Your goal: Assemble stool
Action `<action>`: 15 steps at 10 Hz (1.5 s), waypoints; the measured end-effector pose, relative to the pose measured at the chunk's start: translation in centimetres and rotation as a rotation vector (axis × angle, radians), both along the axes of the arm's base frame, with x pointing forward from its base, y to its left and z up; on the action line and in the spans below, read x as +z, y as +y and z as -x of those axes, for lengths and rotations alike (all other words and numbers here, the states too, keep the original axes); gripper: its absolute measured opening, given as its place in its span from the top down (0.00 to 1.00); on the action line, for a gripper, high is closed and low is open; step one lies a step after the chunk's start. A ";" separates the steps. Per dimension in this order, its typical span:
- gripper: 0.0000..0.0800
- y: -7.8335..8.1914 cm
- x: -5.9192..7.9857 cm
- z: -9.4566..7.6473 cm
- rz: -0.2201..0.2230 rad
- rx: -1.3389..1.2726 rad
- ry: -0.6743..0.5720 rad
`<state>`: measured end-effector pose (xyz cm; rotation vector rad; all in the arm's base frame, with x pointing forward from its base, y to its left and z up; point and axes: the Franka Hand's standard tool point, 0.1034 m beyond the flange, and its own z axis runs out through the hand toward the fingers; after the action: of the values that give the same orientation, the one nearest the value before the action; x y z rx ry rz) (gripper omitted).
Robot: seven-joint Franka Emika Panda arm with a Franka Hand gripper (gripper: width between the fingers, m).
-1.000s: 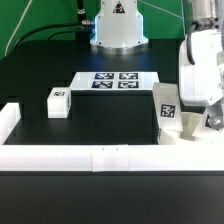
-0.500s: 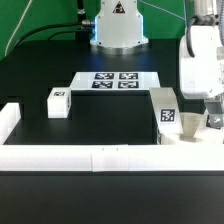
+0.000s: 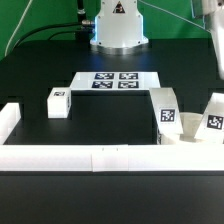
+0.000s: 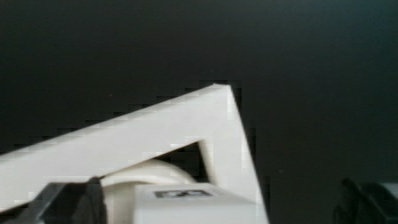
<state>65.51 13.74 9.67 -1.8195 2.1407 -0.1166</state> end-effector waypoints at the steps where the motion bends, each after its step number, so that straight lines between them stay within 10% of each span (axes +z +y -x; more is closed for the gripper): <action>1: 0.19 0.4 0.7 -0.1 0.040 0.122 -0.014; 12: 0.19 -0.8 2.2 -1.4 0.371 1.211 -0.099; 15: 0.19 -1.3 2.5 -1.7 0.524 1.667 -0.131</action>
Offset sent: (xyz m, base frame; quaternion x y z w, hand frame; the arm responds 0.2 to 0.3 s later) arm 0.0000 0.0000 0.0000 0.0000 0.0000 -0.1296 0.9916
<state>67.22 12.44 12.22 -3.0578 -0.0137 -0.3562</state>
